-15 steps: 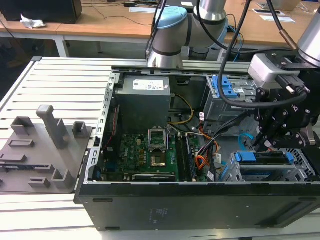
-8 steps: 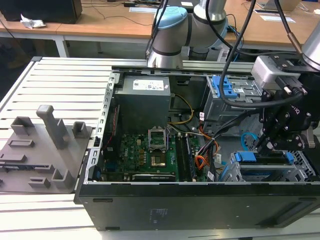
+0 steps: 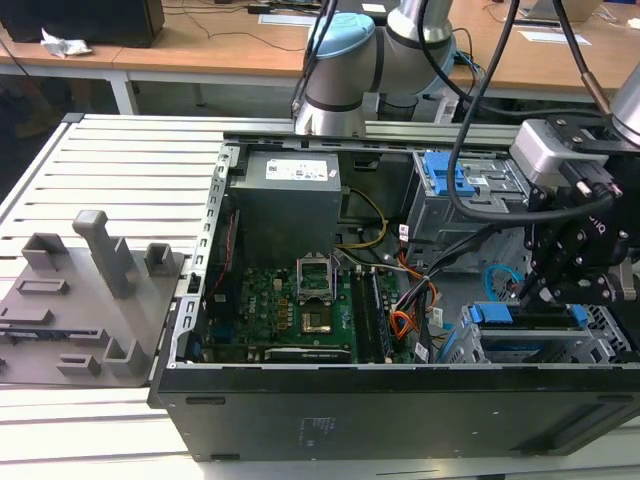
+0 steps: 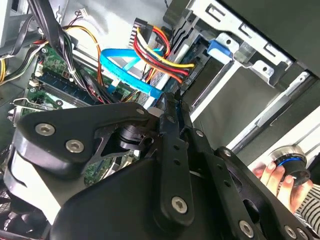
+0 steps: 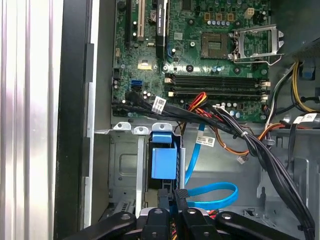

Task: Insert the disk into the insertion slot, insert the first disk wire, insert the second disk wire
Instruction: 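Insert the second disk wire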

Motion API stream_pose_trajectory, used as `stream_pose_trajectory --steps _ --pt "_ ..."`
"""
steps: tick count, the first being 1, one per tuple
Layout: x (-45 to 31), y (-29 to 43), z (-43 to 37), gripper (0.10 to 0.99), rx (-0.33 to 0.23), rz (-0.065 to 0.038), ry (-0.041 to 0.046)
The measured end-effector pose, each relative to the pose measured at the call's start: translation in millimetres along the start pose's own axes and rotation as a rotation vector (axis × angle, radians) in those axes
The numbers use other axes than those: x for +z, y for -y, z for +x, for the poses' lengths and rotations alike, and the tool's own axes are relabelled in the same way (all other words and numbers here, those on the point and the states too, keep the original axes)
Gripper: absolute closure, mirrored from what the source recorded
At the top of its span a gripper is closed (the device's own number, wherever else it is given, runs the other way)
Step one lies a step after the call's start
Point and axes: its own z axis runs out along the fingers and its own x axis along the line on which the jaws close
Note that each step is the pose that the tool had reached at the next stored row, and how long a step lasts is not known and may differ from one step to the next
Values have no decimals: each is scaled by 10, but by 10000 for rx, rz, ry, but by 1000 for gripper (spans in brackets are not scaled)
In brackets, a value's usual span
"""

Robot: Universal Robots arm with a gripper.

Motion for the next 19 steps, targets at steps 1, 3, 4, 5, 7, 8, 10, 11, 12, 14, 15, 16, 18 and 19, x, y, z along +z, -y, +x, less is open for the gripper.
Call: stream_pose_trajectory --steps 1,3,4,5,7,8,10,11,12,14,15,16,18,19 --pt "3 13 -2 925 0 0 -2" --pt "9 26 -4 925 1 -1 -1" --pt "11 28 -3 925 2 -1 -1" --pt "16 31 -4 925 1 0 3" --pt "20 33 -5 925 0 0 11" --pt "30 33 -5 925 0 0 14" --pt "43 34 -5 925 0 0 12" --pt "52 35 -5 925 1 0 11" --pt "56 37 -5 925 0 0 8" --pt "71 45 -5 925 -1 0 7" --pt "81 49 -5 925 -1 0 4" --pt "84 49 -5 925 0 0 9" --pt "85 49 -5 925 0 0 11" --pt "89 49 -6 925 -1 0 23"
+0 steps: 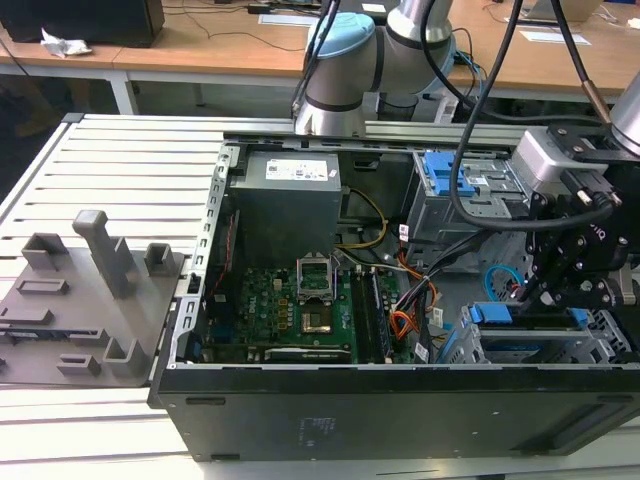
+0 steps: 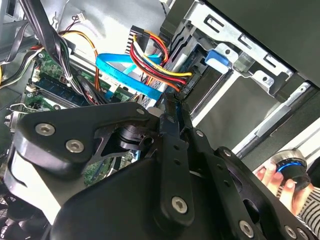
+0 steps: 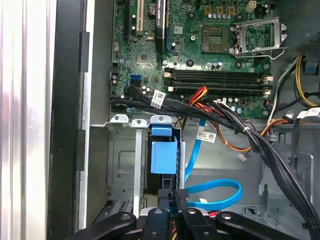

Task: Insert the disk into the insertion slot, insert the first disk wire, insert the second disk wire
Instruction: 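Insert the second disk wire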

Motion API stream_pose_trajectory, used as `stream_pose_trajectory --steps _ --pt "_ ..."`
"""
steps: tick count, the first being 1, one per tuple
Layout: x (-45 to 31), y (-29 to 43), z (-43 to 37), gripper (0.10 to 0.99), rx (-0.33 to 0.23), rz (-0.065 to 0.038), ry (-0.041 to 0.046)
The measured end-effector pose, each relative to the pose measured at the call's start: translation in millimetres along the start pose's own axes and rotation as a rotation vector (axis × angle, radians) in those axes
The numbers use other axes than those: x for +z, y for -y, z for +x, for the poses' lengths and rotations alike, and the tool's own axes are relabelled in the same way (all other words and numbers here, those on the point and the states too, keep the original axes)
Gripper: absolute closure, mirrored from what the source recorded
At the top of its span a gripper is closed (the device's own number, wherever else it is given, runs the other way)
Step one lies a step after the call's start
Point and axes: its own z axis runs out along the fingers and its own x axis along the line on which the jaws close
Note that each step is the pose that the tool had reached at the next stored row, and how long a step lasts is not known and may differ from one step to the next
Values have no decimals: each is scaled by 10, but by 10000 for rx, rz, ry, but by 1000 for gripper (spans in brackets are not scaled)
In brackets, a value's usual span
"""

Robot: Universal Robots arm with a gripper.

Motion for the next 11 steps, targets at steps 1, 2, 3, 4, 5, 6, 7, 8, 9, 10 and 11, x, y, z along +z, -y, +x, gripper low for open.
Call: stream_pose_trajectory --steps 1,2,3,4,5,6,7,8,9,10,11 --pt "0 0 1 914 0 -1 -3" --pt "-1 0 1 851 0 -1 -6" --pt "-1 0 0 851 1 -1 -7" --pt "-3 0 1 851 0 -1 -12" --pt "-7 0 1 851 1 -1 -13" --pt "-29 -1 1 851 0 -1 -10" --pt "-63 -3 2 851 1 0 -8" --pt "-113 -5 2 851 0 0 -10" --pt "-175 -8 3 851 0 -1 -11" --pt "-277 -12 5 851 1 -1 -11" --pt "-342 -15 6 851 0 -1 -12"
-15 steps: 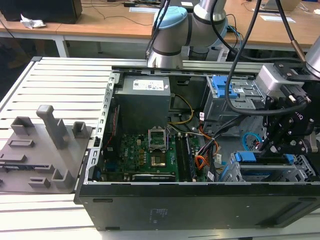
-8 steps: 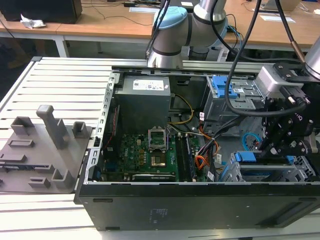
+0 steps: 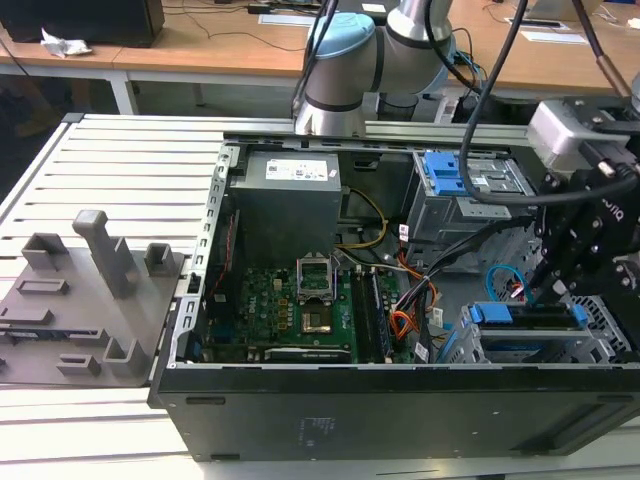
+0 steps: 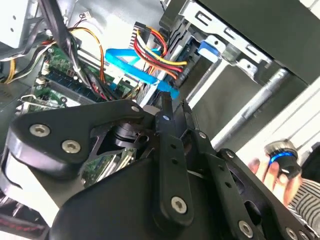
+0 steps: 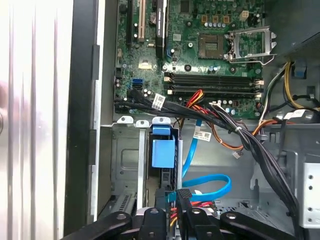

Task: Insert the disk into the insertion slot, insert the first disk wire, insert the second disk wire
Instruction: 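Insert the second disk wire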

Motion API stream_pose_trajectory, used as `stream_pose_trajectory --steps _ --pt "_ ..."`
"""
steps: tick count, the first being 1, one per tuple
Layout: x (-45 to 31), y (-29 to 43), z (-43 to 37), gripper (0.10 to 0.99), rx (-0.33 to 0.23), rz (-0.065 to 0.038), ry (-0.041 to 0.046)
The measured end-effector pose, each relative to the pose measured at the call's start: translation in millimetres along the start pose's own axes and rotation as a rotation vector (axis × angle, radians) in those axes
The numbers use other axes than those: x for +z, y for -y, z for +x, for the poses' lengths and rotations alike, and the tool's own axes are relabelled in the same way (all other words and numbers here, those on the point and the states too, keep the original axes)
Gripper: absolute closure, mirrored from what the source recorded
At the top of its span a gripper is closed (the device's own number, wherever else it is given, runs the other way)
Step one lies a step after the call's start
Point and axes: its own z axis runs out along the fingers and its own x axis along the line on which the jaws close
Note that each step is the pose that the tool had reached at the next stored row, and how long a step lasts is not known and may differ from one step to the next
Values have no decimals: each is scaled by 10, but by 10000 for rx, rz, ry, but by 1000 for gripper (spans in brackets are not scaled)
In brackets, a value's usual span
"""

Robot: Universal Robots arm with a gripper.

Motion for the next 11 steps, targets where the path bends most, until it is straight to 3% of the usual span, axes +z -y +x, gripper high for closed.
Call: stream_pose_trajectory --steps 1,5,6,8,11 --pt "-38 -2 1 851 0 0 -1" --pt "-46 -2 1 867 0 0 1" --pt "-49 -2 1 980 0 0 1" --pt "-54 -2 1 980 0 0 1" --pt "1 0 24 980 -1 0 1"
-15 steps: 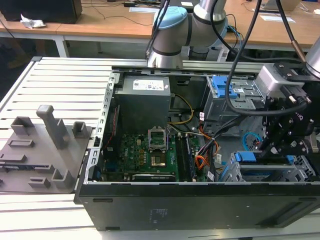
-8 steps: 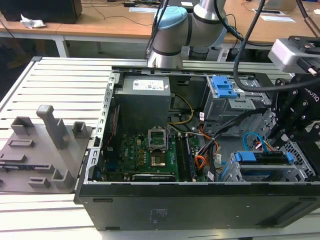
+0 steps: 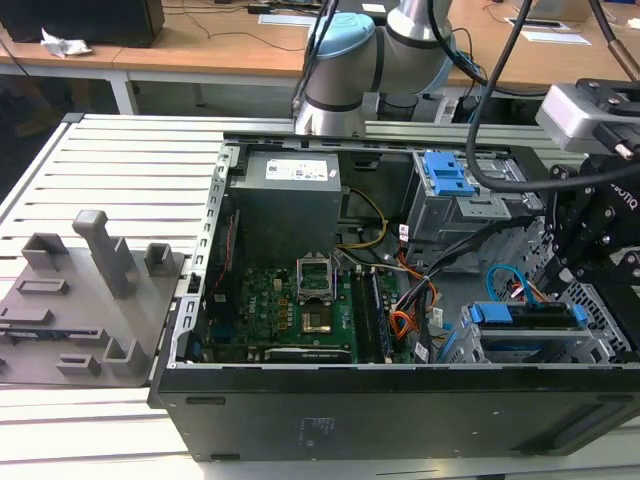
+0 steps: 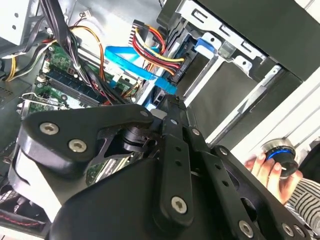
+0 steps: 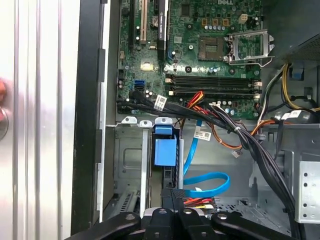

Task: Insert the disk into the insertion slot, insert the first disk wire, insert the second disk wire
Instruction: 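Insert the second disk wire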

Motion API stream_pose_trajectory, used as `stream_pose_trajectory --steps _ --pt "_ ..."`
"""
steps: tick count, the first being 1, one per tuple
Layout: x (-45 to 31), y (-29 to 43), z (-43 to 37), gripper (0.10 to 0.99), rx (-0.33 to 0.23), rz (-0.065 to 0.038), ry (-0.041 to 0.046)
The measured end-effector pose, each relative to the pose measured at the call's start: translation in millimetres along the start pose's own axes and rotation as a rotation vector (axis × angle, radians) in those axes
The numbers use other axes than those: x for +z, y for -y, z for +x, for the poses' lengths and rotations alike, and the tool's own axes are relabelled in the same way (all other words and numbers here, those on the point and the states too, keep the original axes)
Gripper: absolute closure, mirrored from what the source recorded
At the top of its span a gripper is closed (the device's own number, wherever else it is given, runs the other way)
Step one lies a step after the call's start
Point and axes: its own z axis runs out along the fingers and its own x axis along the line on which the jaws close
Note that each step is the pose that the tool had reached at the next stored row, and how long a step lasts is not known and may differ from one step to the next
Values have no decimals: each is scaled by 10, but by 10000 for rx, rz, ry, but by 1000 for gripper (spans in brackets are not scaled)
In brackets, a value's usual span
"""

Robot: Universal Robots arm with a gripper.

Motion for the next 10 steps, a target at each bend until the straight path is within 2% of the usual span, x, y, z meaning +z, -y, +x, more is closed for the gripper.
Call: stream_pose_trajectory --steps 1,2,3,10 --pt "19 -35 0 980 1 0 -2" --pt "28 -110 1 980 1 0 2" --pt "33 -137 1 980 2 0 5" --pt "34 -137 1 980 1 0 3"
